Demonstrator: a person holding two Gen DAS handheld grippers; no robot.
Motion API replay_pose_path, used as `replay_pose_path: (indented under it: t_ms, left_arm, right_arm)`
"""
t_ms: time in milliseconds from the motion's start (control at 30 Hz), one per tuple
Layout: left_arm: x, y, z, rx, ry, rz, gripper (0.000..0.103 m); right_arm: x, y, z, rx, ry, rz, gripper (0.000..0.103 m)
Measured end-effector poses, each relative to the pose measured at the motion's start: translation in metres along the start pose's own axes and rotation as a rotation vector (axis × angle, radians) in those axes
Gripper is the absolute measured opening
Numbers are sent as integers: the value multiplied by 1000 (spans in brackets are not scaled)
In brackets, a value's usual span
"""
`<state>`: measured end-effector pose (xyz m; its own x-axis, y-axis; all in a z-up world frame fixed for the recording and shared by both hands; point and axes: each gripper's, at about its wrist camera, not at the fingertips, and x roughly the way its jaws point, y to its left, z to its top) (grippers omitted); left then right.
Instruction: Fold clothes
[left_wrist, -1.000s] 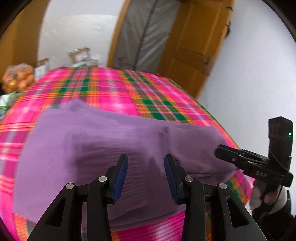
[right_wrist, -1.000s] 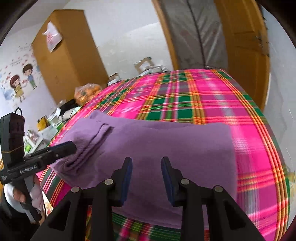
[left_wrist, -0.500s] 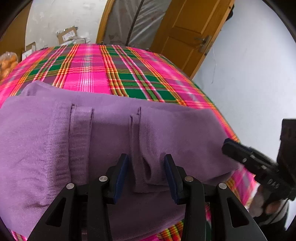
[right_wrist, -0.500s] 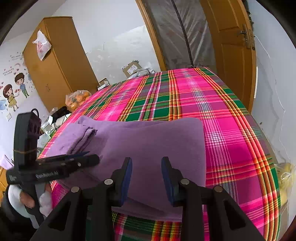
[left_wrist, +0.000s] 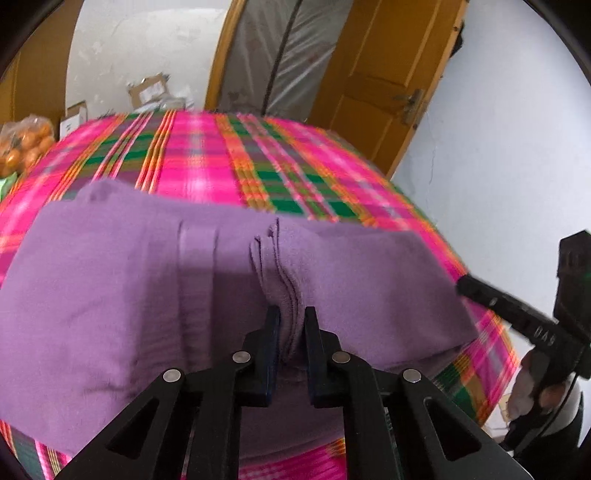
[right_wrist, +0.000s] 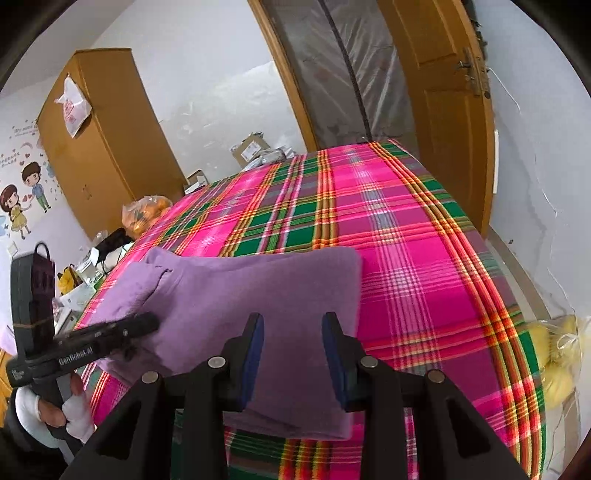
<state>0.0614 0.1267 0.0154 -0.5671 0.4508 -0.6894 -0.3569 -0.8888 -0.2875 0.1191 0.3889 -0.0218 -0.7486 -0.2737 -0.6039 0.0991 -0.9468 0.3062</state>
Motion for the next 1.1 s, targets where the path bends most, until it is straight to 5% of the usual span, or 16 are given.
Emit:
replay_pose_path:
  t_ms: [200, 400, 767, 1100]
  left_arm:
    - [-3, 1, -4, 10, -18, 10, 12]
    - [-1, 4, -6, 8, -15, 21, 12]
    - [-6, 0, -7, 37, -5, 28, 15]
    - [-33, 2, 7, 28, -111, 38, 18]
  right_arm:
    - [2, 1, -3, -14, 8, -6, 34]
    - [13, 0, -15, -46, 75, -52, 16]
    - [15, -2, -15, -54, 74, -64, 15]
    - [11, -7, 3, -24, 40, -58, 15]
